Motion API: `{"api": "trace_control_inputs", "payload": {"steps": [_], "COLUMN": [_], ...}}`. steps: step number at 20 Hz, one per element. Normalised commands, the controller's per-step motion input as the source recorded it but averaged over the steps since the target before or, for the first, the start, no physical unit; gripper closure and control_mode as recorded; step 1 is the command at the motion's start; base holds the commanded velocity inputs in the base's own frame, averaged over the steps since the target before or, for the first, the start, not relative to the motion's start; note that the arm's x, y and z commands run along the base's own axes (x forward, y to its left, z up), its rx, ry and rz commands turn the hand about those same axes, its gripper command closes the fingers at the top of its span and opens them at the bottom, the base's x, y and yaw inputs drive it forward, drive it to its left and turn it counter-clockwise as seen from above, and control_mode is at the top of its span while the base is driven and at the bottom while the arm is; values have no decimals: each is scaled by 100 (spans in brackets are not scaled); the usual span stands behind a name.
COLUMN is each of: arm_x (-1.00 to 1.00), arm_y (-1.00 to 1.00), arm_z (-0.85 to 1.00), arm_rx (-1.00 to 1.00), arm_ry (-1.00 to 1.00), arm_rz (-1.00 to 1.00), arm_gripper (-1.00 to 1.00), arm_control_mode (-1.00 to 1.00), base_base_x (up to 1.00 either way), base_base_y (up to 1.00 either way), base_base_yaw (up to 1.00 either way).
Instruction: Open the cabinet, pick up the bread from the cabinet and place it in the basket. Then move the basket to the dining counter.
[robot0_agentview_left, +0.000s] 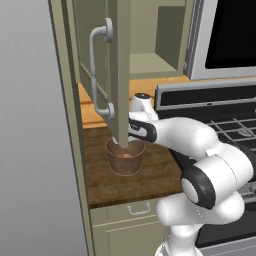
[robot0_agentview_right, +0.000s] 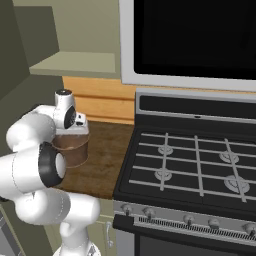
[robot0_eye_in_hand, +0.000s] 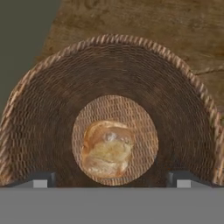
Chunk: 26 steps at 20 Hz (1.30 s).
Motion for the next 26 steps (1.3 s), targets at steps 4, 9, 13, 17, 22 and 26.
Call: {"api": "trace_control_inputs", "payload": {"steps": [4,9,13,17,22,26], "arm_x": [-4,-13,-4,14,3,2], "arm_y": [-64,-73,-45,-3,10,8], "arm_z": [0,-1,-6,-18,0,3], "arm_rx": [0,3,7,6,12,10], "arm_ry": [0,-1,0,1,2,12], "arm_rz": [-29,-34,-18,-1,0,0], "arm_gripper": [-100,-100,-100,-100,-100,-100], "arm_control_mode": [-100,-100,-100,-100,-100,-100], "base_base_x": [0,0,0,0,0,0], "base_base_y": [0,0,0,0,0,0], "base_base_yaw": [0,0,0,0,0,0]}}
